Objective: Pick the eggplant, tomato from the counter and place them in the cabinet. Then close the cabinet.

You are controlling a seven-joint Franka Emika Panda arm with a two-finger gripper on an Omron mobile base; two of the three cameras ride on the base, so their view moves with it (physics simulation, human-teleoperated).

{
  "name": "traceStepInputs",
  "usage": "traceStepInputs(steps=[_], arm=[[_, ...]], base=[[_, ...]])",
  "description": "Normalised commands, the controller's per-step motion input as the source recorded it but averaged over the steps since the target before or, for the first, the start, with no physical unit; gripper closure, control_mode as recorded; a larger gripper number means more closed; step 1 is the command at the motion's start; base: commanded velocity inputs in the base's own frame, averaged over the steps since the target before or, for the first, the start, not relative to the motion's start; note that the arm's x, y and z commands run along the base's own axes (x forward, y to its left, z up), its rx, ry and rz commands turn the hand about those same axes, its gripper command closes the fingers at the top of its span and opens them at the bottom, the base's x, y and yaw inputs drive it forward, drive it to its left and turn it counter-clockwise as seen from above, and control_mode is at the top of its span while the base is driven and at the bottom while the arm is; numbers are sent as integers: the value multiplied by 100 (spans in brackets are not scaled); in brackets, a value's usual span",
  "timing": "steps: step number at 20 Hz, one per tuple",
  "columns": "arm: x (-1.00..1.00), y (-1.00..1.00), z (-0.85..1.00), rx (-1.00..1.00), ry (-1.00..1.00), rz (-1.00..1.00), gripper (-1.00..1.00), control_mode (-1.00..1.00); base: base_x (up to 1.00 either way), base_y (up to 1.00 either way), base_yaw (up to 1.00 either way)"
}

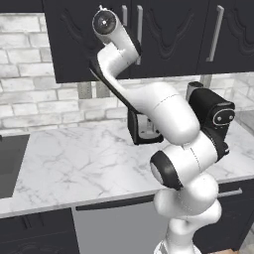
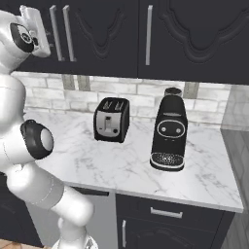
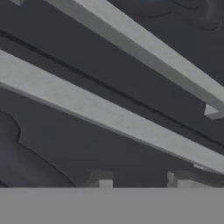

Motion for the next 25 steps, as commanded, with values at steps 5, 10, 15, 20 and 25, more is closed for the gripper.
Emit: traceStepInputs(steps=[5,10,15,20,25], arm=[[-85,-21,-5,0,-1,26,-100,-100],[-100,-21,0,-1,-13,26,-100,-100],[-100,-28,-4,0,-11,26,-100,-100],[-100,-19,-48,-1,-3,26,-100,-100],[-100,-16,-61,-1,0,26,-100,-100]], base=[[0,0,0],[0,0,0],[0,0,0],[0,0,0],[0,0,0]])
